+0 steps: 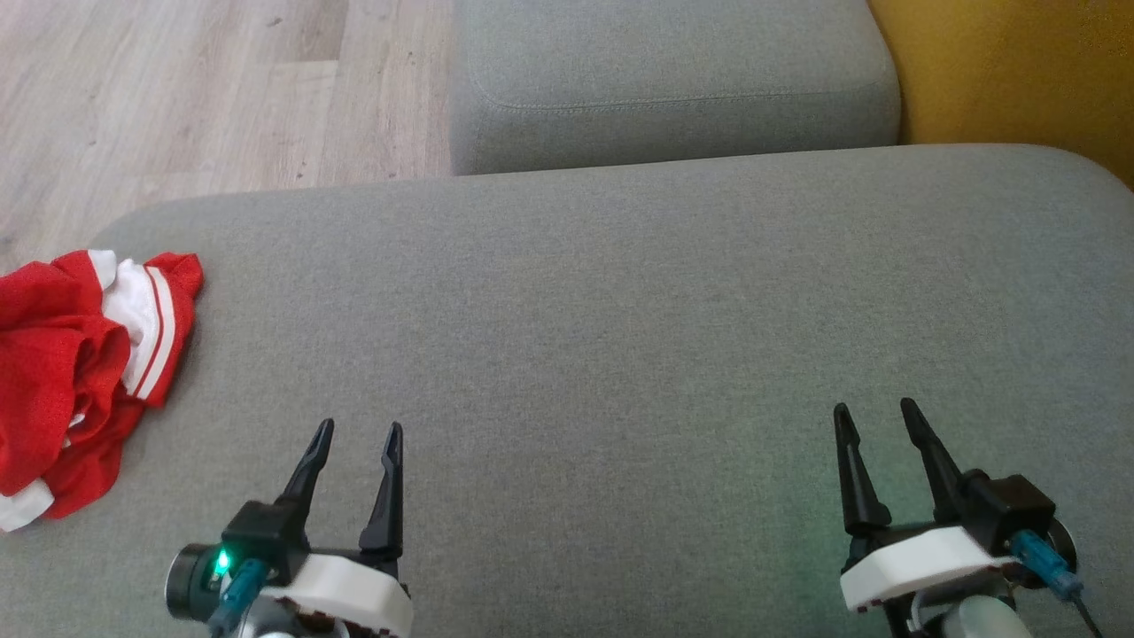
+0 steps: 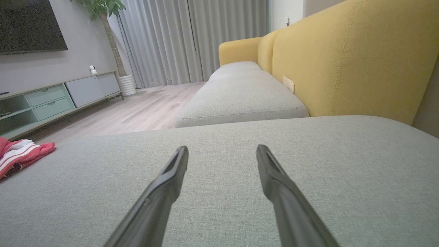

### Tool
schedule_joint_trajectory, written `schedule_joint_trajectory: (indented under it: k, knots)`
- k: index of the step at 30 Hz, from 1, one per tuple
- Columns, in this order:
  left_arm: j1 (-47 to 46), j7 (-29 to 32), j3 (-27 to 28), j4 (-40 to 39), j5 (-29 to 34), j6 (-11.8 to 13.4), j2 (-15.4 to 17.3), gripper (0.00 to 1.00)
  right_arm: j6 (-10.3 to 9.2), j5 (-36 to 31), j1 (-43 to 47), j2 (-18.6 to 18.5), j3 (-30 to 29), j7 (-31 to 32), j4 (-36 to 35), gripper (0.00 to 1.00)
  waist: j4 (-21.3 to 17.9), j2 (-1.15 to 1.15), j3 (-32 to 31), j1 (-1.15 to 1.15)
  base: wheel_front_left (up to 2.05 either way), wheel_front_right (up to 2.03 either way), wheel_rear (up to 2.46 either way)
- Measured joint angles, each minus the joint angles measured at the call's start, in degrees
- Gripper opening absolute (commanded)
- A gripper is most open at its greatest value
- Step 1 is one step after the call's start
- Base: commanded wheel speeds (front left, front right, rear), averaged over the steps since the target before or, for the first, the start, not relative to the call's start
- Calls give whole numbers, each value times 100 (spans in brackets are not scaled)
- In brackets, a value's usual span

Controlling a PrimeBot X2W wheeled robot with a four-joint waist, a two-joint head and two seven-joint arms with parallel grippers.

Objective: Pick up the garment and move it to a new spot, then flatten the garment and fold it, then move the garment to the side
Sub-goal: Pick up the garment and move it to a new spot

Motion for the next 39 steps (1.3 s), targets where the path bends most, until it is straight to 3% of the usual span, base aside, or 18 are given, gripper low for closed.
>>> schedule_joint_trajectory:
  k: [17,22,39]
  knots:
    - [-6,0,12,36,-49,115,-5,100,0,-159,4,-1,-7,0,-10,100,327,0,46,0,0,0,0]
    - [-7,0,59,64,56,264,-9,100,0,-292,26,0,52,0,-18,100,682,0,32,0,0,0,0]
    - [42,0,565,131,202,314,-12,100,0,-291,125,0,131,-1,-94,100,2218,0,104,0,0,0,0]
